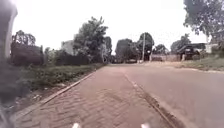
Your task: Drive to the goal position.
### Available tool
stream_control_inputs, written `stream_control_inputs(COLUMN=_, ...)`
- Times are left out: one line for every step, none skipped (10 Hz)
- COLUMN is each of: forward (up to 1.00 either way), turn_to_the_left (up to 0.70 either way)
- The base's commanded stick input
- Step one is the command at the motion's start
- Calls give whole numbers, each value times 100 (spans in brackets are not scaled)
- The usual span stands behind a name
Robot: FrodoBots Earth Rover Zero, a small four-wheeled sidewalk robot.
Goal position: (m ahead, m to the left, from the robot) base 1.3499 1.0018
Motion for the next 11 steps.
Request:
stream_control_inputs(forward=50, turn_to_the_left=50)
stream_control_inputs(forward=50, turn_to_the_left=38)
stream_control_inputs(forward=50, turn_to_the_left=23)
stream_control_inputs(forward=50, turn_to_the_left=9)
stream_control_inputs(forward=50, turn_to_the_left=0)
stream_control_inputs(forward=50, turn_to_the_left=0)
stream_control_inputs(forward=50, turn_to_the_left=0)
stream_control_inputs(forward=50, turn_to_the_left=0)
stream_control_inputs(forward=50, turn_to_the_left=0)
stream_control_inputs(forward=50, turn_to_the_left=0)
stream_control_inputs(forward=50, turn_to_the_left=0)
